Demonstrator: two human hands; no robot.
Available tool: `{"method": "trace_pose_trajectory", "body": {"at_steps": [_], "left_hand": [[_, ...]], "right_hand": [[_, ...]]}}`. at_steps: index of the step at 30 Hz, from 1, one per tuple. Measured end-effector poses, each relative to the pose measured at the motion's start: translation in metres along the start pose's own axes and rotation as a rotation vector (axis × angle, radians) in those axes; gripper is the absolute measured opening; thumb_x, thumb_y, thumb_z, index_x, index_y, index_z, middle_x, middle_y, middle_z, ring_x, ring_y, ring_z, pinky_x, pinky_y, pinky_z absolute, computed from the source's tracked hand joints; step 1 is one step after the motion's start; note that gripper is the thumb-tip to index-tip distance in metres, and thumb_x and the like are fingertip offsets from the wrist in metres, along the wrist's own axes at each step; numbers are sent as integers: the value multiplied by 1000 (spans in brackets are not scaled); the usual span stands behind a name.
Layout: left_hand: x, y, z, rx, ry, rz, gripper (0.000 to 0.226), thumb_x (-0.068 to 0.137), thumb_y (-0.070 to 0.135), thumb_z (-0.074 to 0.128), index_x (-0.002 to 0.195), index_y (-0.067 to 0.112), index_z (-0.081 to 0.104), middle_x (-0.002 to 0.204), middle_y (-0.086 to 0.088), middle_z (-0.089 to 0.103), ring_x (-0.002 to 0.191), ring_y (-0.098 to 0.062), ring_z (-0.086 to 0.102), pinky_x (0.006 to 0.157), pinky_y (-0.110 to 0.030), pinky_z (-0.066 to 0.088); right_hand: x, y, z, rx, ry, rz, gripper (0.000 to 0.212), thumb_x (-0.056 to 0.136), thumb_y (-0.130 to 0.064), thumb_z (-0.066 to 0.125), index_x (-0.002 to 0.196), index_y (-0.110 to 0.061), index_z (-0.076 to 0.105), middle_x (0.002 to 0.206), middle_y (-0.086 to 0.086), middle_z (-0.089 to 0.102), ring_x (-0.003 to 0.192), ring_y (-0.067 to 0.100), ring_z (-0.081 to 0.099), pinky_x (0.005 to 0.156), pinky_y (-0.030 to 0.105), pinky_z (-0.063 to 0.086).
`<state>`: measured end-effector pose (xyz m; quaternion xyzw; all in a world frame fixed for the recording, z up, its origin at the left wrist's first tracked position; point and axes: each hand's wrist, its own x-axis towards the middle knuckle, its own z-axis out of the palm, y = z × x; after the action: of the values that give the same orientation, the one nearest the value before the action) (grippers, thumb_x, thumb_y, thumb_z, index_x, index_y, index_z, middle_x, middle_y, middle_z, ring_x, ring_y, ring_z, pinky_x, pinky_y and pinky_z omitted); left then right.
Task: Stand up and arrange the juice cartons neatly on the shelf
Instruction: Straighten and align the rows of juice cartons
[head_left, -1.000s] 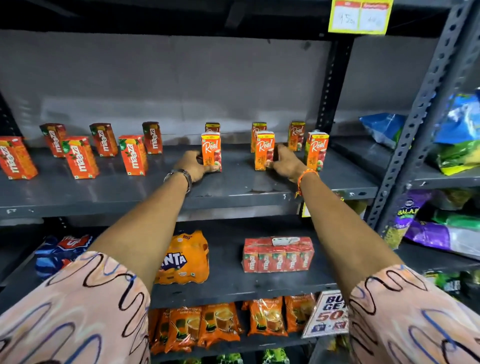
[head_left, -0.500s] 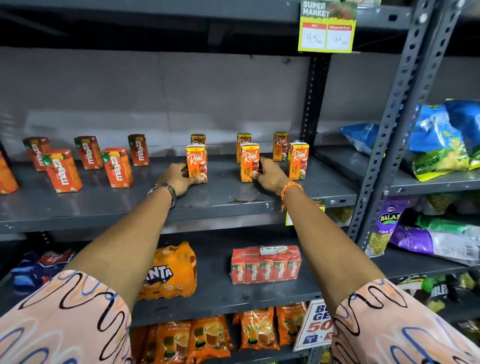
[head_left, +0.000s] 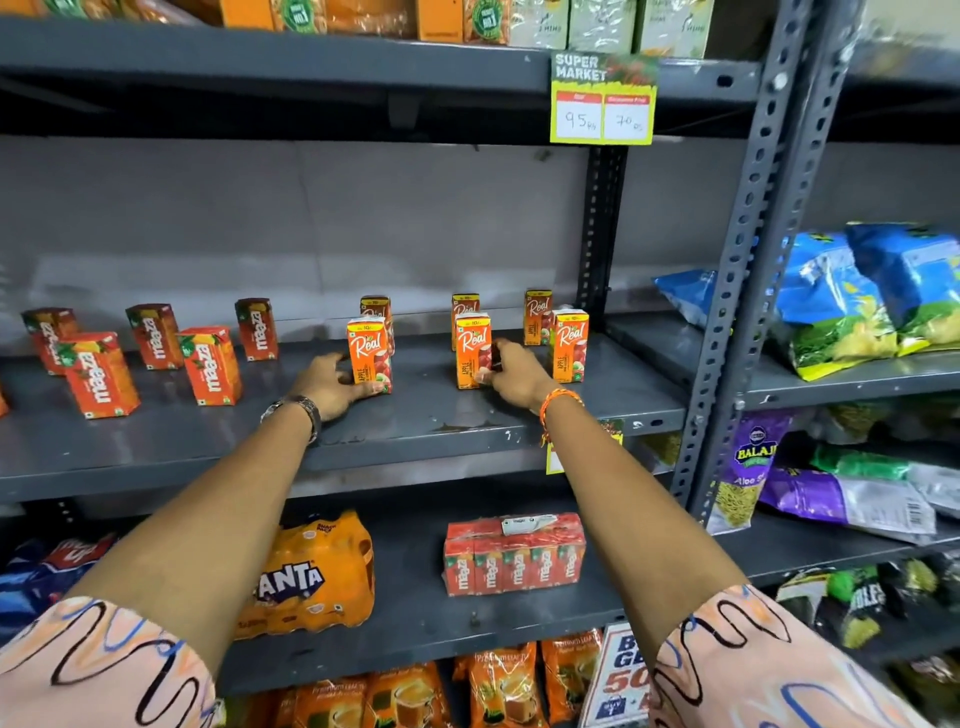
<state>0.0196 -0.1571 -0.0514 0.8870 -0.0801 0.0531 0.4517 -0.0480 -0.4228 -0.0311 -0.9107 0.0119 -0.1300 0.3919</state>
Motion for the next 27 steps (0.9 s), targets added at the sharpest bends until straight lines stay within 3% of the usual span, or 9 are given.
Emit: {"method": "trace_pose_trajectory", "body": {"at_steps": [2,4,6,9,11,13,22,25,27], "left_hand": [[-13,4,-8,42,-25,-28,85,75,36,80,146,9,41,145,-13,53,131,-30,52,109,-46,39],[-36,0,-17,171,-24,-6,78,81,49,71,144,11,44,146,-12,51,131,-30,51,107,-45,40],[-67,-9,-23,371,30,47,74,84,66,53,137,14,52,139,-12,57,124,-31,56,102,-45,44],[-106,-23,-16,620,135,137,80,89,69,33,138,9,52,142,-15,56,126,-35,54,102,-47,43],[-121,-26,-8,732,205,198,77,94,64,29,142,6,48,149,-14,49,133,-35,49,106,-47,40],[-128,-26,-4,771,242,223,78,94,62,27,143,4,47,150,-15,48,137,-33,46,109,-46,39],[-126,-28,-3,810,263,216,86,91,67,18,142,6,48,149,-14,50,136,-31,47,108,-46,41],[-124,-30,-4,809,263,201,88,90,69,15,144,7,46,150,-13,48,138,-31,46,110,-45,39],[-124,-31,-5,815,254,193,84,92,67,17,145,8,45,151,-12,46,140,-29,44,112,-43,37]], "right_hand": [[-7,4,-8,120,177,-17,50,84,-14,70,130,-3,53,120,10,65,117,26,60,101,33,49],[-21,12,-21,281,551,14,38,76,-12,76,111,-8,63,95,3,66,91,21,66,75,11,51],[-32,25,-34,335,833,64,42,63,-14,83,98,-10,60,89,3,67,84,20,67,67,9,48],[-26,37,-46,157,714,222,74,56,-26,90,115,-2,50,117,16,63,108,29,61,93,33,50],[-18,40,-47,119,527,298,87,58,-28,90,125,1,42,127,18,58,119,32,57,102,40,48],[-13,42,-45,87,445,308,85,64,-24,88,128,1,38,131,19,55,123,34,54,104,40,46],[0,52,-41,29,415,282,79,72,-22,83,130,1,36,132,21,53,123,37,53,102,41,44],[-6,46,-43,55,428,308,94,71,-25,83,139,3,26,141,24,44,133,38,42,111,44,38],[-18,32,-32,40,585,264,106,74,-23,80,149,4,11,149,27,33,139,41,31,116,46,29]]}}
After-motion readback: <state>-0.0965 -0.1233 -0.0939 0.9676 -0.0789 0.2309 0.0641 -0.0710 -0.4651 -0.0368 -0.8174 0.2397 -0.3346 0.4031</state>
